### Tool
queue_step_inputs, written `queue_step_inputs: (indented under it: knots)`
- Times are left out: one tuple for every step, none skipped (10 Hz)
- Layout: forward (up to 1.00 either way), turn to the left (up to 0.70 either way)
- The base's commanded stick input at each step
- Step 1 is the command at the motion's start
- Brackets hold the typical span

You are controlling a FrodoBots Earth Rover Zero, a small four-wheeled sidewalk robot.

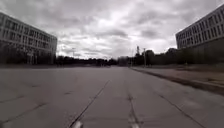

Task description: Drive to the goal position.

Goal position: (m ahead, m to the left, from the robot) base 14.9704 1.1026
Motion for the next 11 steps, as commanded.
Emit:
queue_step_inputs:
  knots:
    - [0.7, 0.0]
    - [0.7, 0.0]
    - [0.7, 0.0]
    - [0.7, 0.0]
    - [0.7, 0.0]
    - [0.7, 0.0]
    - [0.7, 0.0]
    - [0.7, 0.0]
    - [0.7, 0.0]
    - [0.7, 0.0]
    - [0.7, 0.0]
